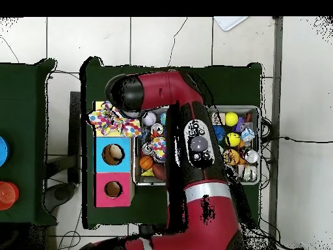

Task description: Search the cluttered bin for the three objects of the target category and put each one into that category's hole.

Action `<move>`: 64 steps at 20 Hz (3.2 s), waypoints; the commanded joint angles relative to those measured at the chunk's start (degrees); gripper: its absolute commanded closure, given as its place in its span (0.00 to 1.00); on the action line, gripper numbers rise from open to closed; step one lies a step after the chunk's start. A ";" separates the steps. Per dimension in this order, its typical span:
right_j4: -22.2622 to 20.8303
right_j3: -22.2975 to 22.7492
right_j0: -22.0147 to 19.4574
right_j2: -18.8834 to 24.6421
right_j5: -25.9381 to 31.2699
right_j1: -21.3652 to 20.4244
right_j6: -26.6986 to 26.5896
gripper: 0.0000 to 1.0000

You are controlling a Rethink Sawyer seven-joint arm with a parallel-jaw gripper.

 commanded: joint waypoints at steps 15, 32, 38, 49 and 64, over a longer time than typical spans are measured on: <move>4.57 16.61 2.87 1.04 5.90 -7.88 -0.74 1.00; 6.19 16.32 2.22 2.87 -9.72 4.39 1.63 1.00; 8.13 14.65 3.23 3.01 -9.48 6.11 2.43 1.00; 6.81 11.74 5.00 1.43 -10.91 8.96 2.78 1.00; 15.01 9.18 7.93 1.09 9.28 -2.15 6.04 1.00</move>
